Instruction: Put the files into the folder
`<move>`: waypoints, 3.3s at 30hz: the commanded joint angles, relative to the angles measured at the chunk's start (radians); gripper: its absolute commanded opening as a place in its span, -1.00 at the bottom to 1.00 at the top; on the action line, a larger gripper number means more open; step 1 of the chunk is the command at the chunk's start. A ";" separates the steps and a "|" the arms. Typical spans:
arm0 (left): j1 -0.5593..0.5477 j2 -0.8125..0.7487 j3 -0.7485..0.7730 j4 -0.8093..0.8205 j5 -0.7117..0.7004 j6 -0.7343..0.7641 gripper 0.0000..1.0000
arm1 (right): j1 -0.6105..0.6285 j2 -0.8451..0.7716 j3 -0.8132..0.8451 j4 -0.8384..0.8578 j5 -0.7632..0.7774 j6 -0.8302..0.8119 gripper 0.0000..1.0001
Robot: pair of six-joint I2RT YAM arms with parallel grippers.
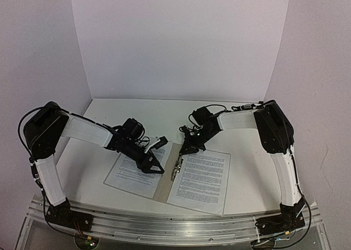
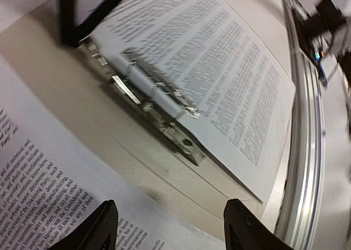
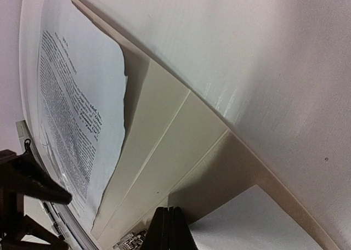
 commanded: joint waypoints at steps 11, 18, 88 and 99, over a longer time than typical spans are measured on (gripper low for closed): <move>-0.200 -0.312 -0.227 -0.118 -0.168 0.909 0.97 | 0.003 -0.037 0.011 -0.023 -0.019 -0.053 -0.99; -0.283 -0.275 -0.249 0.011 -0.344 0.758 0.86 | 0.004 -0.027 0.012 -0.023 -0.028 -0.068 -0.99; -0.306 -0.199 -0.301 0.158 -0.395 0.604 0.69 | -0.164 -0.377 -0.492 -0.099 0.445 0.231 0.59; -0.306 -0.162 -0.282 0.220 -0.417 0.623 0.70 | -0.184 -0.198 -0.242 -0.082 0.387 0.177 0.57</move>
